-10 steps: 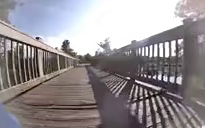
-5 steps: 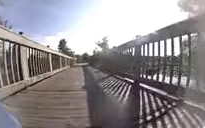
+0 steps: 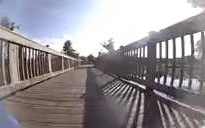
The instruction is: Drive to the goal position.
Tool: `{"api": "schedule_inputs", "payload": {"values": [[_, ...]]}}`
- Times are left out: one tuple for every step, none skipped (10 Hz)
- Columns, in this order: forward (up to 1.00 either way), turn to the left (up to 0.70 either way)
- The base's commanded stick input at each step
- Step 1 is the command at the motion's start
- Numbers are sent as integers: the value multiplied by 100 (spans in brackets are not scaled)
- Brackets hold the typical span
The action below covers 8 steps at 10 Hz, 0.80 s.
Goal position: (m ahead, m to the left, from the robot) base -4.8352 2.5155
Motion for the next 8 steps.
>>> {"api": "schedule_inputs", "payload": {"values": [[-100, 0], [-100, 0], [-100, 0], [-100, 0], [-100, 0], [-100, 0], [-100, 0], [-100, 0]]}}
